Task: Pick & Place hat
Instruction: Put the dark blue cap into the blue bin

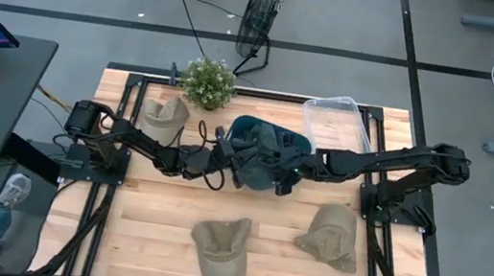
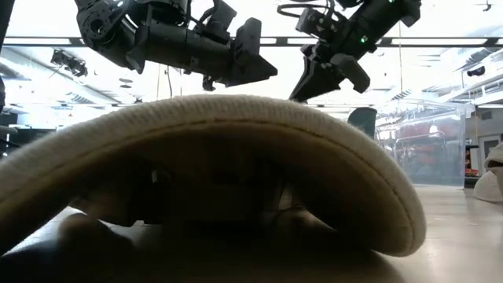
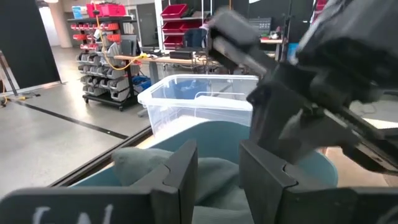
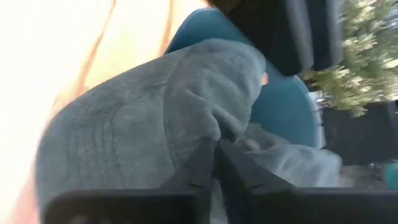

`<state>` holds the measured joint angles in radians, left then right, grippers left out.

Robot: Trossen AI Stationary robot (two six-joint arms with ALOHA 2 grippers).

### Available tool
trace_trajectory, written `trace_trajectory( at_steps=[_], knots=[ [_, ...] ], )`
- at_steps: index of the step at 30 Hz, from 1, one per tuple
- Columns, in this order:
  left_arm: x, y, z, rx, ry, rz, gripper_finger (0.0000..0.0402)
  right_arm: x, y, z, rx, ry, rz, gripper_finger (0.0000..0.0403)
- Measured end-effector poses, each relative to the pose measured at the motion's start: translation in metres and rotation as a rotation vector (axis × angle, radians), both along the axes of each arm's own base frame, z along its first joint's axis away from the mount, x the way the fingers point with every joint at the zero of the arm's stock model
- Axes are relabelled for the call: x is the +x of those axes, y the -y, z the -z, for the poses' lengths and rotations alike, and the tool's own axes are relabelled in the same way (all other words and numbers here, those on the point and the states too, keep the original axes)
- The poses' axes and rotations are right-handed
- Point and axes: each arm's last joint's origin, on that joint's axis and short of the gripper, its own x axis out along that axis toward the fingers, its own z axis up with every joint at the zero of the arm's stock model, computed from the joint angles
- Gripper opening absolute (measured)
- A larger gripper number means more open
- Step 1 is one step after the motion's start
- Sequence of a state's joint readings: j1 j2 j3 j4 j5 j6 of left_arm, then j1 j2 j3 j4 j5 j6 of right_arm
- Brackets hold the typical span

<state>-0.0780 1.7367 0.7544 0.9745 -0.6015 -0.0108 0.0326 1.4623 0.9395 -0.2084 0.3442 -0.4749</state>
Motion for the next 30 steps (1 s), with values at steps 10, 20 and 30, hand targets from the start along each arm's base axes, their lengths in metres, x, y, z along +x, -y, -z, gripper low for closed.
trace_trajectory(
  at_steps=[10, 20, 30],
  knots=[
    [0.0, 0.0, 0.0, -0.003, 0.001, 0.0, 0.0119, 0.004, -0.001, -0.042, -0.355, -0.12, -0.1, 0.0004],
    [0.0, 0.004, 0.0, -0.003, 0.001, 0.011, 0.0119, -0.01, 0.02, -0.021, -0.411, -0.37, -0.227, 0.0001],
    [0.0, 0.003, 0.007, -0.071, -0.034, 0.006, 0.0119, -0.015, 0.017, 0.004, -0.296, -0.395, -0.371, 0.0]
  ],
)
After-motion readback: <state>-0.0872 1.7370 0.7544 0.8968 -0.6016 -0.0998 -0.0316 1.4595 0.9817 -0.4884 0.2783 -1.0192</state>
